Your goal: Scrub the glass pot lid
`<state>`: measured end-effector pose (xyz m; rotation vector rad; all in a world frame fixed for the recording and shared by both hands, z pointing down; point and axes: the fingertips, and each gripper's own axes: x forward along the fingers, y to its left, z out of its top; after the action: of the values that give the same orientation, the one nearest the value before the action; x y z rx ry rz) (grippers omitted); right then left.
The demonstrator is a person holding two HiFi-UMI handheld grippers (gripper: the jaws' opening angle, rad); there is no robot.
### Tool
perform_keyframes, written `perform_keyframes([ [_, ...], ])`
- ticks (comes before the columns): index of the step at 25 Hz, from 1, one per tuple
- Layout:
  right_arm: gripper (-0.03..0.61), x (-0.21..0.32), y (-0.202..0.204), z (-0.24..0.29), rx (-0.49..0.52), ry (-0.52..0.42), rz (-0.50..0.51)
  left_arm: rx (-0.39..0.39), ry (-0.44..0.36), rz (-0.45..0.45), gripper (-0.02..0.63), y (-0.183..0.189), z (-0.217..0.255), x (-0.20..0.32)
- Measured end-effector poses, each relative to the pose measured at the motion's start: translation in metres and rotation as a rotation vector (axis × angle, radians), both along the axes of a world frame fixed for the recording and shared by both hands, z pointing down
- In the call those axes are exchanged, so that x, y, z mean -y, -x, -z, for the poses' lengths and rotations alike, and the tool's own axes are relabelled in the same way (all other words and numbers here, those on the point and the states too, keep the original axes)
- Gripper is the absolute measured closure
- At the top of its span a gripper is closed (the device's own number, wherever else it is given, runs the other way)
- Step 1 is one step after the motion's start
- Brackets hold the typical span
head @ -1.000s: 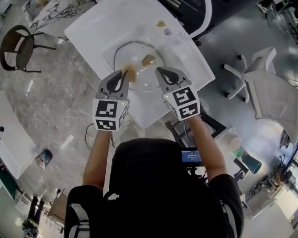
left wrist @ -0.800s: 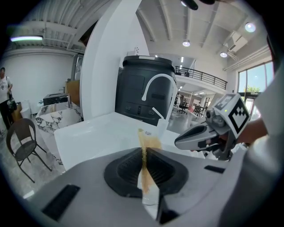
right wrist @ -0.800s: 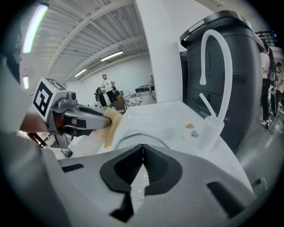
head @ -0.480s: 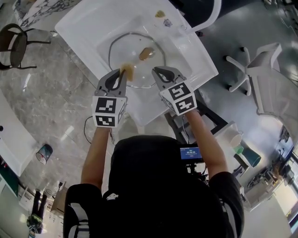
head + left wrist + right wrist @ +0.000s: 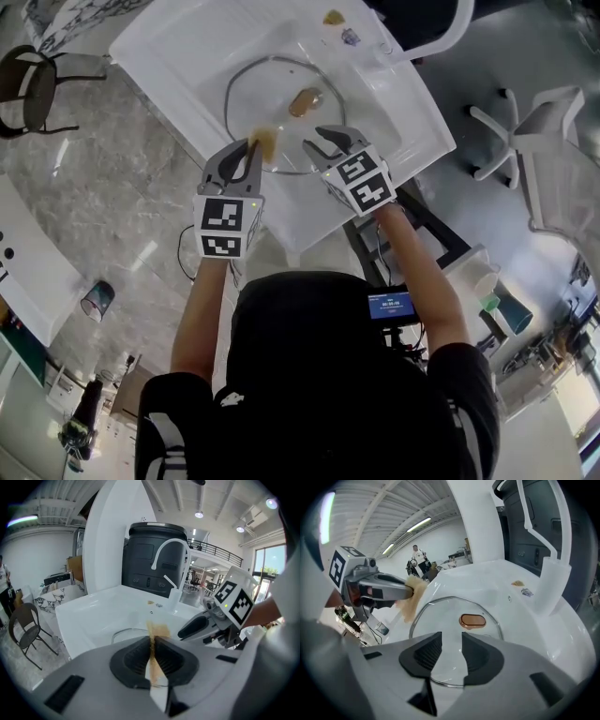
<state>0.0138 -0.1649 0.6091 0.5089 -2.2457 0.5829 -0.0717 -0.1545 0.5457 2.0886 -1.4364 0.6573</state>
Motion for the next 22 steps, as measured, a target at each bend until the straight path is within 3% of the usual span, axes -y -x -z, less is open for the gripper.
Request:
perform_keyframes([
  [4,0.406,-0.001,0.003,-0.016,-0.024,0.040,0.022,0.009,0.002,0.003,0.595,0.005,-0.003,0.002],
  [12,0.356,-0.007,0.007,-0.048,-0.056,0.138,0.043,0.007,0.027,0.006,0.595,0.003,-0.015,0.000],
  [22,0.313,-0.005,0.007,-0.063,-0.035,0.191,0.033,0.008,0.052,-0.013,0.595,0.002,-0.025,0.000],
])
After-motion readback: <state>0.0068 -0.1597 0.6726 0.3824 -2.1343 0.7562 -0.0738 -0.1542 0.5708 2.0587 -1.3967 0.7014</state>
